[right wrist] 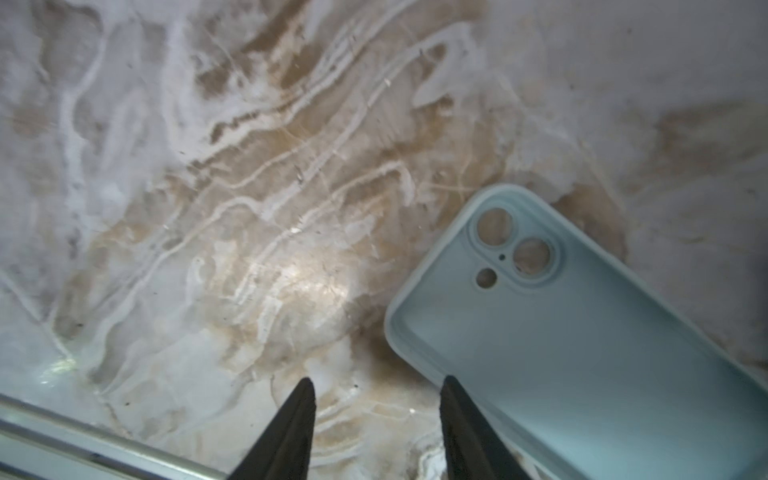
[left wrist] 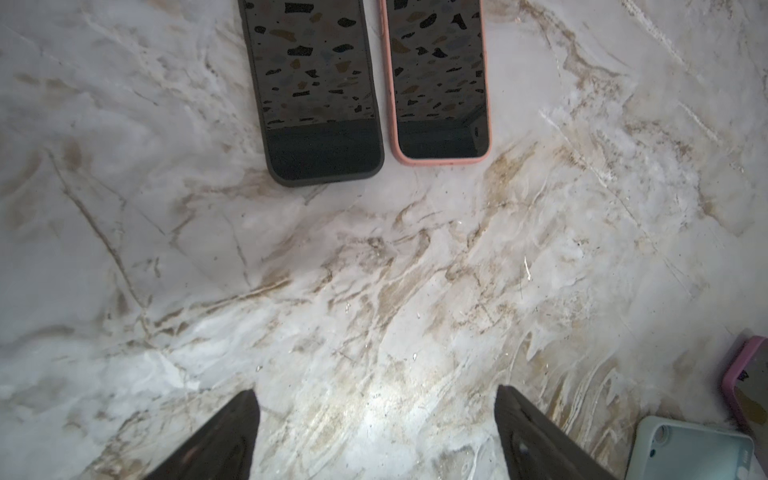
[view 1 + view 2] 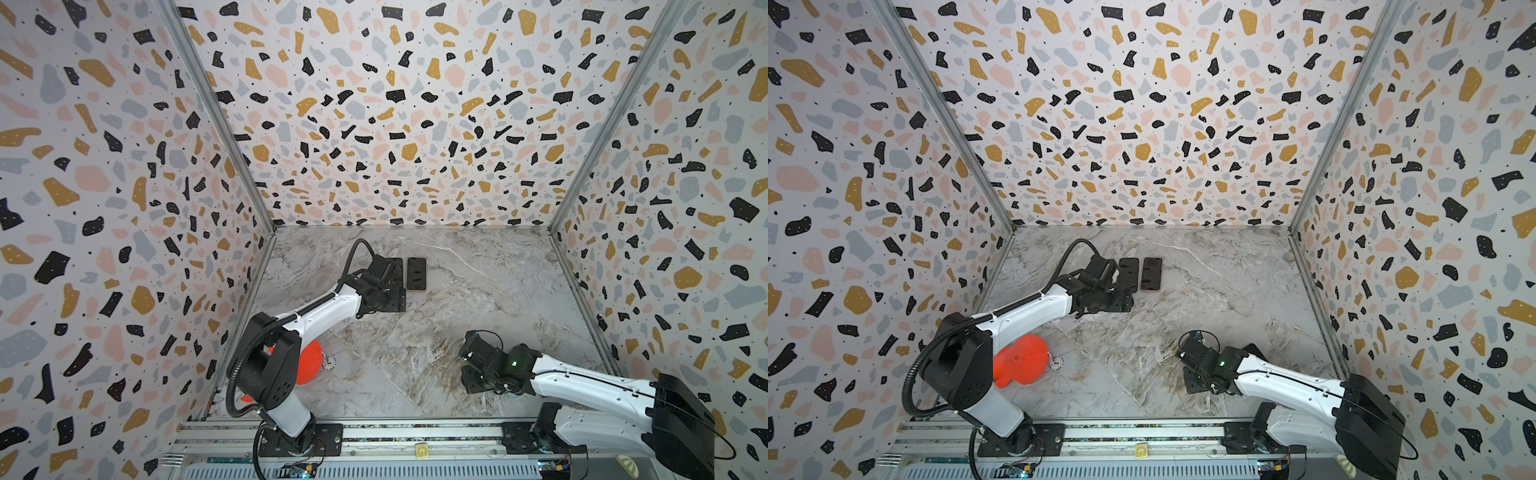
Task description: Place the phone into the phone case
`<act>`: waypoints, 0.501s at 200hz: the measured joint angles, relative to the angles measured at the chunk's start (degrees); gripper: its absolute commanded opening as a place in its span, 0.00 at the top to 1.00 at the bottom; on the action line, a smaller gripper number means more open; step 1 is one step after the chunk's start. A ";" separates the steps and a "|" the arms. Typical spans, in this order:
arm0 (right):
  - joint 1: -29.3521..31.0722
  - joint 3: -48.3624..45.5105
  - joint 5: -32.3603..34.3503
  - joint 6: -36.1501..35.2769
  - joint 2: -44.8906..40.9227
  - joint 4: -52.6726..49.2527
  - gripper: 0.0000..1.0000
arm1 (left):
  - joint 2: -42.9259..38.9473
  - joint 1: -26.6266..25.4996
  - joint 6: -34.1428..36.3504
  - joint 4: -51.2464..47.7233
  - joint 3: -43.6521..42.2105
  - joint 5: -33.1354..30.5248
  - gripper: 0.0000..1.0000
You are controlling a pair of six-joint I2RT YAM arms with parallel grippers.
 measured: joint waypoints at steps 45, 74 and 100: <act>2.03 0.57 4.28 2.36 5.25 -1.25 0.50 | -2.23 0.00 0.22 1.95 -3.23 1.64 0.11; 2.21 1.49 5.81 2.91 7.91 -1.42 0.52 | -3.15 0.00 0.26 2.82 -4.50 2.54 0.11; 2.36 1.84 6.27 3.17 8.63 -0.98 0.62 | -3.23 0.00 0.26 3.82 -5.18 3.17 0.11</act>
